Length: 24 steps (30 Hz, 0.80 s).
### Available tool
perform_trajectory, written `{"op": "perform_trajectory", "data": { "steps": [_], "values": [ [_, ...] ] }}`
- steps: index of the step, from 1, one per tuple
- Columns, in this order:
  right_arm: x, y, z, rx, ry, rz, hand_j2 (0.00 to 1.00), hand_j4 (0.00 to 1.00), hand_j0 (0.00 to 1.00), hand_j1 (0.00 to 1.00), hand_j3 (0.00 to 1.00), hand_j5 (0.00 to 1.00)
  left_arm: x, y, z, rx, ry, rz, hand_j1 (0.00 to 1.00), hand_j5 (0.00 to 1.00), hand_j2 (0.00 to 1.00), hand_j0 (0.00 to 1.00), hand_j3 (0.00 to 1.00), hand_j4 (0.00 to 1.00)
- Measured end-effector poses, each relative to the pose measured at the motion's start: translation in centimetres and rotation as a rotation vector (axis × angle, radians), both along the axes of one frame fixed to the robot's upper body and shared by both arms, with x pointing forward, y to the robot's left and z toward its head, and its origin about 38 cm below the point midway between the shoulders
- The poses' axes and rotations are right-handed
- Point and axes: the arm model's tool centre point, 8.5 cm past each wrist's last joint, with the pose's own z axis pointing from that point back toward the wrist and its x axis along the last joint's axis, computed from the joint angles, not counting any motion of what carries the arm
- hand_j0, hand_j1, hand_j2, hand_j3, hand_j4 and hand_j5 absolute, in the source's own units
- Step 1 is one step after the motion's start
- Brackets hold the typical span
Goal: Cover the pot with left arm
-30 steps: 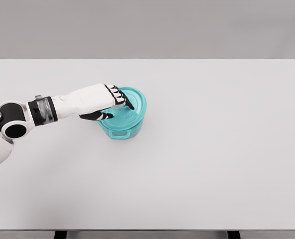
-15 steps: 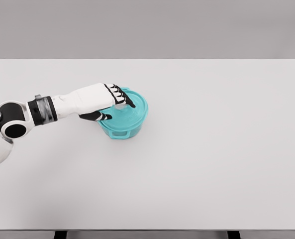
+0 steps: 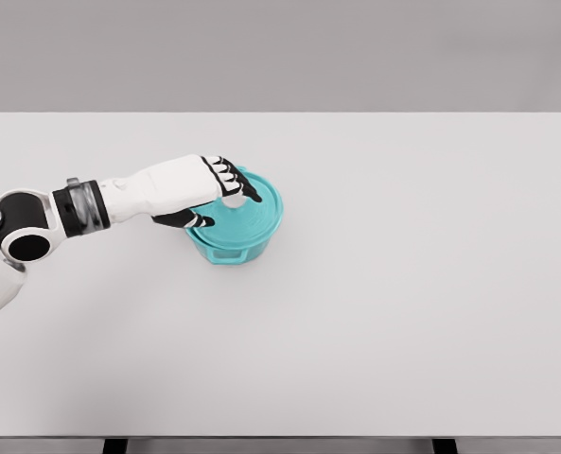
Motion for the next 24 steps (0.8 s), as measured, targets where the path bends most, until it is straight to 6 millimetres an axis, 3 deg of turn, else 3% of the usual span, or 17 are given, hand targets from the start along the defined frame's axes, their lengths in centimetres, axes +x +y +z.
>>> {"op": "perform_trajectory", "data": {
  "steps": [8,11,13,16,20,24],
  "values": [
    [0.0,0.0,0.0,0.000,0.000,0.000,1.00,1.00,1.00,1.00,1.00,1.00,0.0,0.1,0.9,-0.007,-0.021,-0.002,0.81,0.81,0.81,0.81,0.81,0.81],
    [0.0,0.0,0.0,0.000,0.000,0.000,1.00,1.00,1.00,1.00,1.00,1.00,0.1,0.9,2.2,-0.019,-0.054,0.013,1.00,1.00,1.00,1.00,1.00,1.00],
    [0.0,0.0,0.0,0.000,0.000,0.000,1.00,1.00,1.00,1.00,1.00,1.00,-0.4,2.3,2.7,-0.014,-0.067,0.035,1.00,1.00,1.00,1.00,1.00,1.00],
    [0.0,0.0,0.0,0.000,0.000,0.000,1.00,1.00,1.00,1.00,1.00,1.00,-2.5,5.9,1.9,-0.007,-0.048,0.096,1.00,1.00,1.00,1.00,1.00,1.00],
    [0.0,0.0,0.0,0.000,0.000,0.000,1.00,1.00,1.00,1.00,1.00,1.00,-3.1,10.5,5.3,-0.003,-0.126,0.193,1.00,1.00,1.00,1.00,1.00,1.00],
    [0.0,0.0,0.0,0.000,0.000,0.000,1.00,1.00,1.00,1.00,1.00,1.00,-3.1,12.6,6.9,0.002,-0.165,0.243,1.00,1.00,1.00,1.00,1.00,1.00]
  ]
}}
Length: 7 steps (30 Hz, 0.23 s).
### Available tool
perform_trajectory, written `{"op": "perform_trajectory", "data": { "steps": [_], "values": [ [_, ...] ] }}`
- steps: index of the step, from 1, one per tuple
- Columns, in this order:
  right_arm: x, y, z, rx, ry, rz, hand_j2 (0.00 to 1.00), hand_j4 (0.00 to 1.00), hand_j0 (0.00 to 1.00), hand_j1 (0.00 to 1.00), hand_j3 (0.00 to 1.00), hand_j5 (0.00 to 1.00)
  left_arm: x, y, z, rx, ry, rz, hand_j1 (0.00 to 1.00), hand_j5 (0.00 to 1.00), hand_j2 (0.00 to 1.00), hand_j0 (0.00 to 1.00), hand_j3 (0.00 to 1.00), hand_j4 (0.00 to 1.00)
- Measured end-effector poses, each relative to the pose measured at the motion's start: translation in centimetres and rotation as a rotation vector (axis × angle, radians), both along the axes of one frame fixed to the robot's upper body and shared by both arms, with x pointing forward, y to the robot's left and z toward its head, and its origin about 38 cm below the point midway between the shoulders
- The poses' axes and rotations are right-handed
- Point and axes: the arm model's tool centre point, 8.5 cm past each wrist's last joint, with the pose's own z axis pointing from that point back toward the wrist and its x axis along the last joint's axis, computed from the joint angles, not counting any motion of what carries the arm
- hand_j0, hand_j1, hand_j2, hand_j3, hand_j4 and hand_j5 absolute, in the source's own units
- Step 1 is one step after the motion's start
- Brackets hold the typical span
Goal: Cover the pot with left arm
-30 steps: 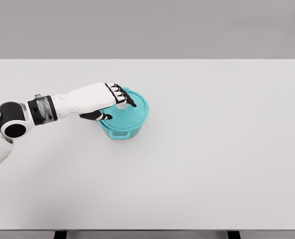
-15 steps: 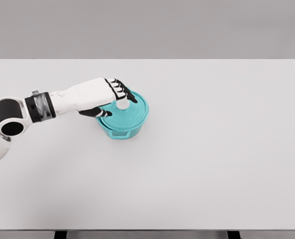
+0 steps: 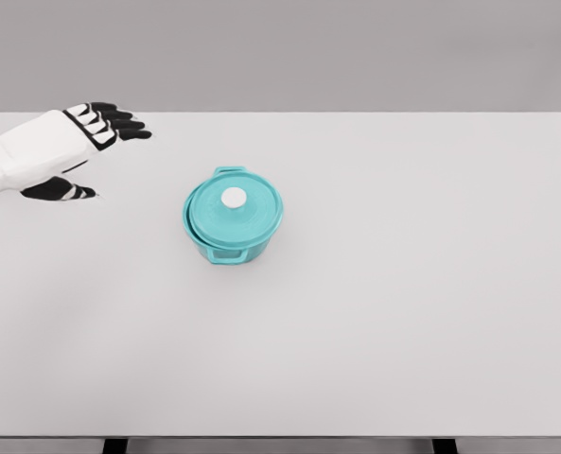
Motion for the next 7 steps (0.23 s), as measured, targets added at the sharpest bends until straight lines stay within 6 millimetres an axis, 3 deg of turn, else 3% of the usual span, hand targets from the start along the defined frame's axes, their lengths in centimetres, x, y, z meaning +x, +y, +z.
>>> {"op": "perform_trajectory", "data": {
  "steps": [7],
  "values": [
    [0.00,0.00,0.00,0.000,0.000,0.000,1.00,1.00,1.00,1.00,1.00,1.00,-0.02,0.88,-0.12,0.009,0.004,0.025,1.00,1.00,1.00,1.00,1.00,1.00]
  ]
}}
